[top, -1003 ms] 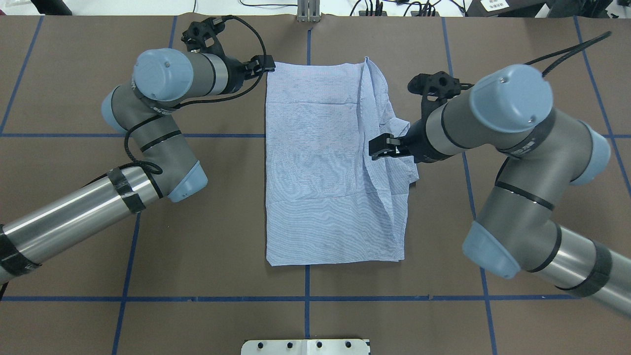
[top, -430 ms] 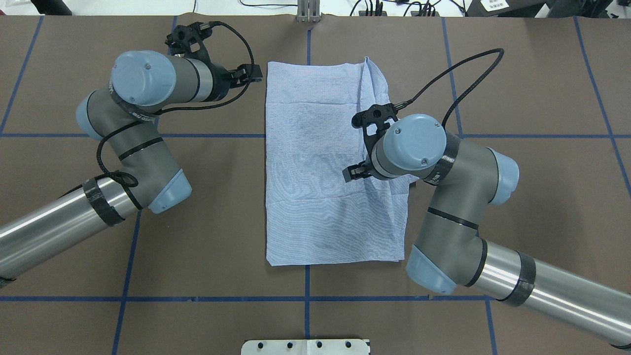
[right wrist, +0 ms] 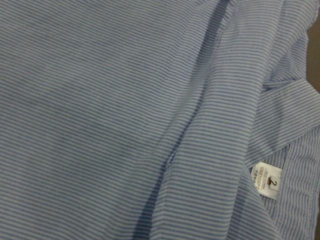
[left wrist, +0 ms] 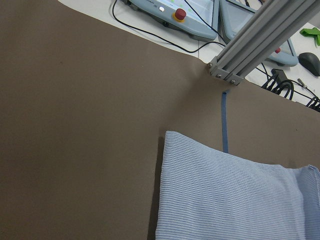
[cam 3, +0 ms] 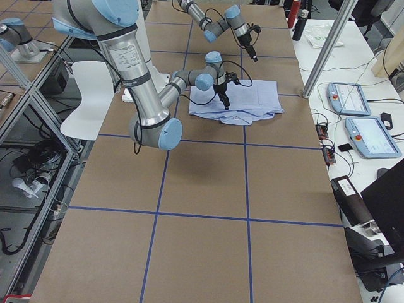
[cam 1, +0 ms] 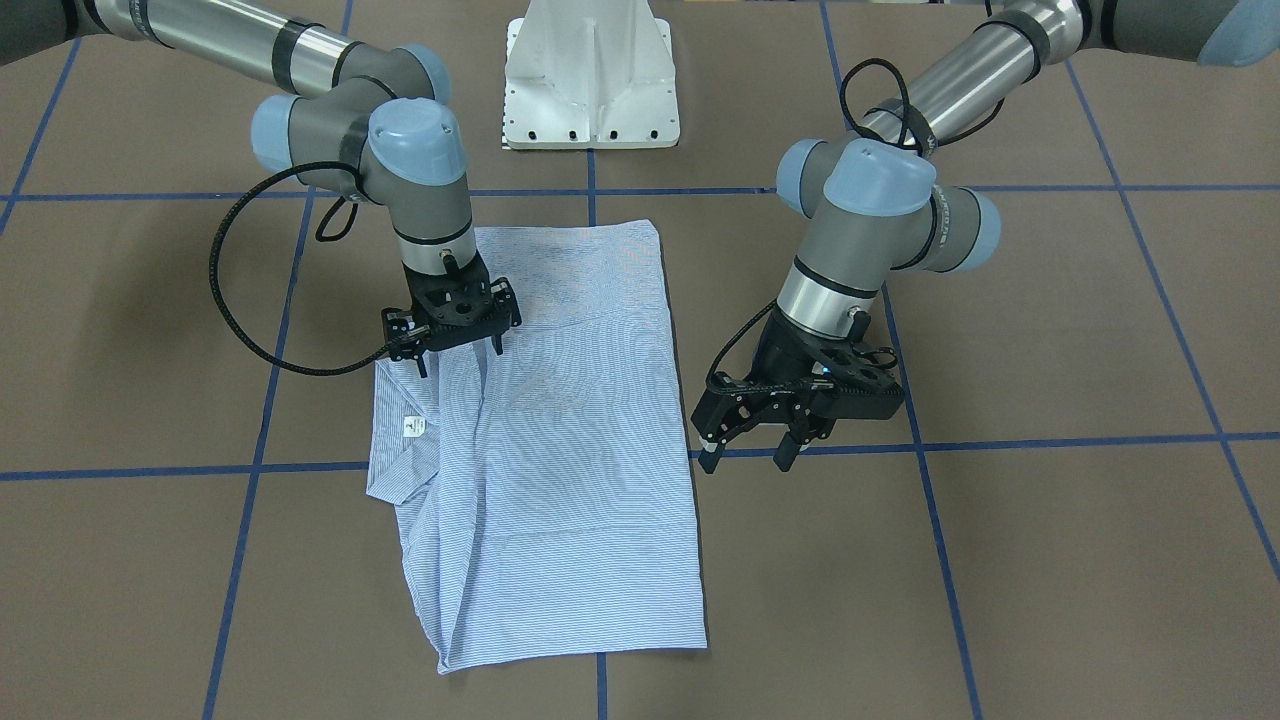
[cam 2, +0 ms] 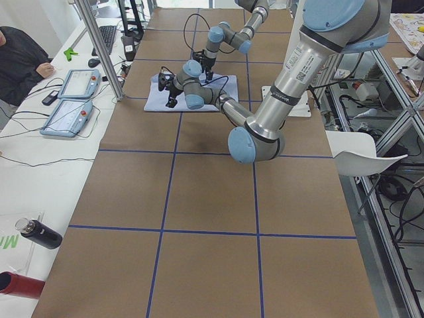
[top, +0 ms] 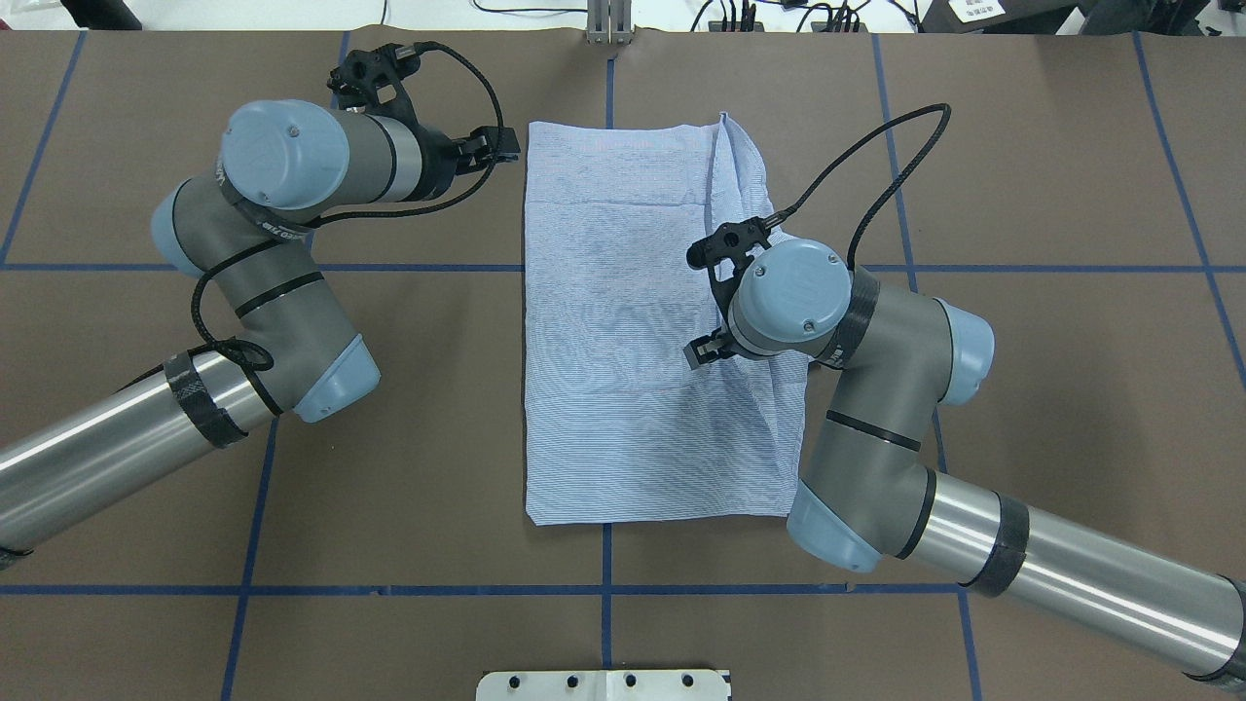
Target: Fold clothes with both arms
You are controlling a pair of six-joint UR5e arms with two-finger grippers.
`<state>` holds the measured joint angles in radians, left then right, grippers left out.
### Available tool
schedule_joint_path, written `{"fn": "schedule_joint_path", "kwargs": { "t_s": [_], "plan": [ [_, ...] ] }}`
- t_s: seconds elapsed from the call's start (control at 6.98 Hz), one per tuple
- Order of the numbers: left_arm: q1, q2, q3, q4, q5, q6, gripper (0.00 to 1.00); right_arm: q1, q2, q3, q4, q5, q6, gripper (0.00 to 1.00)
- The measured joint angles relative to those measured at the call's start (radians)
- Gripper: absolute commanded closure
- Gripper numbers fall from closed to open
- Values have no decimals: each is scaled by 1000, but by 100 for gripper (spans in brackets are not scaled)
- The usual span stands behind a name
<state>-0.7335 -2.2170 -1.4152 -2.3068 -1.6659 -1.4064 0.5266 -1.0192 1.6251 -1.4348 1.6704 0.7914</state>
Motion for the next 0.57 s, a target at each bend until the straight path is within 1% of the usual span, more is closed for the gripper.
{"fn": "schedule_joint_path", "kwargs": {
  "t_s": [0.57],
  "plan": [
    [3, -2, -15, 1, 0, -4, 0, 29, -37, -13, -3, 7, -69, 0]
  ]
}}
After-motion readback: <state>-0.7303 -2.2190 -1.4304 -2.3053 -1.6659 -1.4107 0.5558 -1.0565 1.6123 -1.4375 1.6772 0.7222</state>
